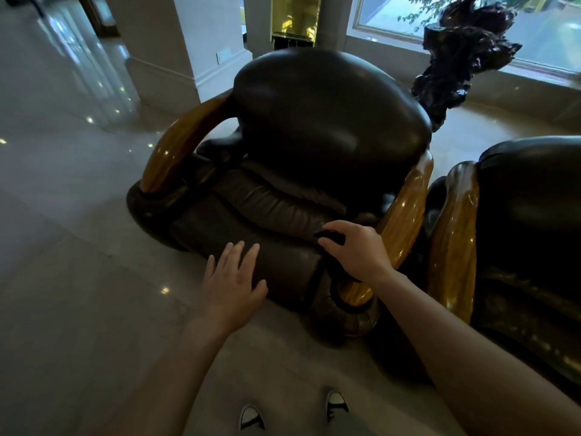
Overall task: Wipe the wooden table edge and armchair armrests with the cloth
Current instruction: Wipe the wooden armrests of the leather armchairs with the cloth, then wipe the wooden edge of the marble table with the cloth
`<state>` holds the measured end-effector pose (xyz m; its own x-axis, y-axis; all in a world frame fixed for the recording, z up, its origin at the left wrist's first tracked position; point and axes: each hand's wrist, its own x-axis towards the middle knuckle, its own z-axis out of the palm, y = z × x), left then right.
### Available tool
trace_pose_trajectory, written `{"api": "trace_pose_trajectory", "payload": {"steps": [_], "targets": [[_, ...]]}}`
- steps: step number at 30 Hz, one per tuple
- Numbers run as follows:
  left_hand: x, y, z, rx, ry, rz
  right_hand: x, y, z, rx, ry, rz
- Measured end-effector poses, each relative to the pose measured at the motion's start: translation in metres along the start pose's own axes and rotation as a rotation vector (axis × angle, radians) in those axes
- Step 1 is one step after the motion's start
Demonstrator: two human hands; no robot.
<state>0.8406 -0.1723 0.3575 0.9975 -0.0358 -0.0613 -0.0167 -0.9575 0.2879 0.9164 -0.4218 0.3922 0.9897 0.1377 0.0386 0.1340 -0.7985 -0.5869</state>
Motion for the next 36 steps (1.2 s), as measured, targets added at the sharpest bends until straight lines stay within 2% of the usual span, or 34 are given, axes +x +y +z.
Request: {"api": "trace_pose_trajectory", "payload": {"steps": [5,16,20,25,36], "targets": [[-0.010,0.011,0.011,0.001,0.016,-0.102,0.005,0.008,0.002,0.009,-0.086,-0.053],[-0.066,0.083,0.036,-0.009,0.063,-0.418,0.008,0.027,-0.001,0.027,-0.333,-0.249],[-0.097,0.082,0.027,0.026,0.063,-0.525,-0.002,0.013,0.001,0.025,-0.386,-0.322],[-0.138,0.085,0.015,-0.003,0.180,-0.610,-0.019,-0.013,0.016,0.021,-0.462,-0.434],[-0.274,0.048,0.016,-0.029,0.198,-0.870,-0.105,-0.099,0.078,0.033,-0.658,-0.607]]}}
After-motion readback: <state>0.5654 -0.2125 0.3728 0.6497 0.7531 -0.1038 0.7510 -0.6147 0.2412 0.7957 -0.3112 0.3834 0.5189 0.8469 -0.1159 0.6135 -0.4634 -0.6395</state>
